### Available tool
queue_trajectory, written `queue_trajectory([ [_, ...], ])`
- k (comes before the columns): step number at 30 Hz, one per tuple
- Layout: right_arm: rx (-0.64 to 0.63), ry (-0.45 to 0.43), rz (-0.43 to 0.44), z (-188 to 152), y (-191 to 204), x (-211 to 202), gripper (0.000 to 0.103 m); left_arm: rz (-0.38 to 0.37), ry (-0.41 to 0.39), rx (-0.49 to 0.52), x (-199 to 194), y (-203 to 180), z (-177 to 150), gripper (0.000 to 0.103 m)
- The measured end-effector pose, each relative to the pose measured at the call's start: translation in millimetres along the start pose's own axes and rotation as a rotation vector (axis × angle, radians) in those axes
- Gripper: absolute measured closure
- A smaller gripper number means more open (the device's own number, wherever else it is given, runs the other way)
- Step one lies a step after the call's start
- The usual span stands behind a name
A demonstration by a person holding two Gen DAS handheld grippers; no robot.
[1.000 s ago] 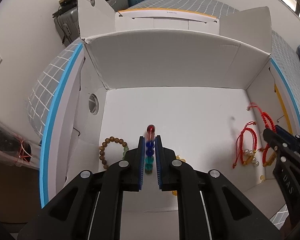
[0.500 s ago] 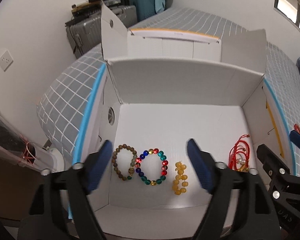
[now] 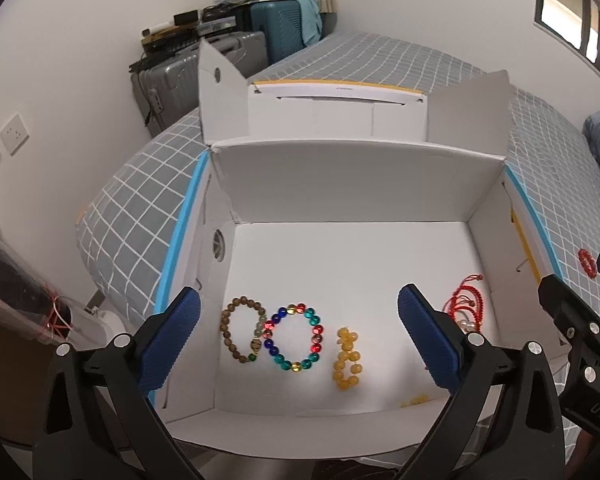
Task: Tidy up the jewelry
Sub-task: 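Move the left tool to the red bead bracelet while the right tool approaches the pink-white bracelet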
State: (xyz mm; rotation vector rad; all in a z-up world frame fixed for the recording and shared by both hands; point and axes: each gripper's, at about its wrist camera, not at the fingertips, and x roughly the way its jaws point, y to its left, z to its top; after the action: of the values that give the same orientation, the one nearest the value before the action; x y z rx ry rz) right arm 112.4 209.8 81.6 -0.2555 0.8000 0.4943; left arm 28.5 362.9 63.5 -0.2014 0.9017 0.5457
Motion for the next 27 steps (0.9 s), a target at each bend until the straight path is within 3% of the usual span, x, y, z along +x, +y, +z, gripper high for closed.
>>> queue_trajectory([
  [13, 0.037, -0.021, -0.088, -11, -76, -29, 0.008, -0.104, -0.073, 0.056, -27, -74, 10, 0.006],
  [27, 0.142, -0.023, -0.207, -40, -230, -50, 0.008, -0.218, -0.110, 0.214, -40, -218, 12, 0.006],
])
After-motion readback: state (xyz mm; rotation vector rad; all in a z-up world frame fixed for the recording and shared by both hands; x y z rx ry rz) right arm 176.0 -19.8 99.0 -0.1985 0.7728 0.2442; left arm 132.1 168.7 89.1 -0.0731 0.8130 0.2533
